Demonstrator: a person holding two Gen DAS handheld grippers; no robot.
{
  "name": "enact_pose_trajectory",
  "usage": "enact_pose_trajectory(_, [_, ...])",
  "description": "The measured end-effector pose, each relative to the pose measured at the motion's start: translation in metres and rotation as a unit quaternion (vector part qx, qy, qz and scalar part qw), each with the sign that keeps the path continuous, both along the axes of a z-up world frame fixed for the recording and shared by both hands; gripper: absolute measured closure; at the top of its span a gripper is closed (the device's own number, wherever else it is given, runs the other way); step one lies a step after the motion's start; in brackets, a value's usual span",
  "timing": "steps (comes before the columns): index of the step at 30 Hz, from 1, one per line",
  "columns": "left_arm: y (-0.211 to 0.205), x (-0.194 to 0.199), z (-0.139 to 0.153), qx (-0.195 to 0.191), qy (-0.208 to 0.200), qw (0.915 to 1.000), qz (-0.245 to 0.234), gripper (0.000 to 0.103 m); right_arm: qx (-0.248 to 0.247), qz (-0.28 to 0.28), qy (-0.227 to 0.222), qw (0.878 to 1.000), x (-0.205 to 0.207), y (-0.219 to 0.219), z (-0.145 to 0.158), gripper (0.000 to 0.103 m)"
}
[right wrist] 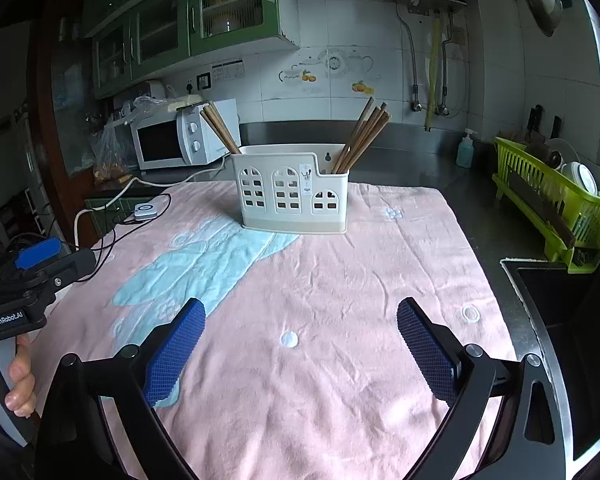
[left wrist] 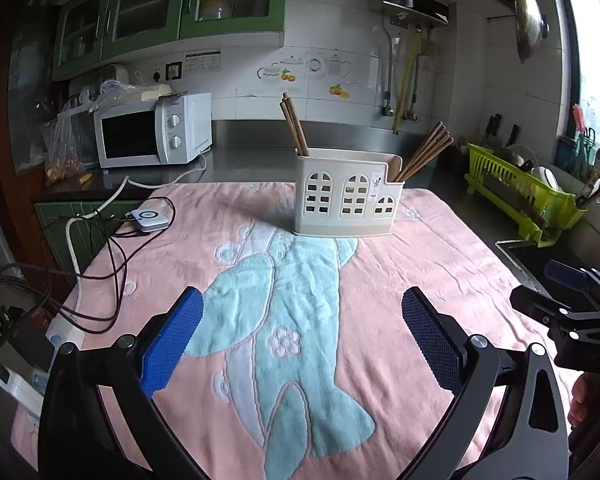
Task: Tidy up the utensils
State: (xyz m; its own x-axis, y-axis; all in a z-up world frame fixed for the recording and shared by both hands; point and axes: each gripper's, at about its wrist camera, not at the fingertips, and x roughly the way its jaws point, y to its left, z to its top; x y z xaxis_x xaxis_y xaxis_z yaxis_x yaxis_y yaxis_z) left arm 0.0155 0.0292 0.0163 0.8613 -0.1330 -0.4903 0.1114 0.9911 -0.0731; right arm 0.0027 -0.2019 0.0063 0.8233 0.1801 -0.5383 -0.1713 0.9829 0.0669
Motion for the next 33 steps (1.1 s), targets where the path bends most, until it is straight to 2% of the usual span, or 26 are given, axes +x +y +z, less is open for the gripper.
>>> enact_pose_trajectory(4, [0.002,-0.005,-0.006,0.014,0.003,0.9999,0.005,0.005,0.004,-0.001,0.005,1.0,-0.002,0.0,-0.005,0.01])
enact_pose_trajectory(12, [0.013,-0.008,-0.011,0.007,0.009,0.9999,0.01,0.005,0.004,-0.008,0.006,1.0,-0.003,-0.001,-0.007,0.009])
enact_pose_trajectory(23, [0.008,-0.011,-0.023,0.028,0.018,0.9994,0.013,0.005,0.009,-0.012,0.008,1.0,-0.005,-0.003,-0.008,0.009])
enact_pose_trajectory(33, [0.009,-0.013,-0.025,0.02,0.018,0.9996,0.006,0.005,0.007,-0.01,0.01,1.0,-0.005,-0.003,-0.009,0.009])
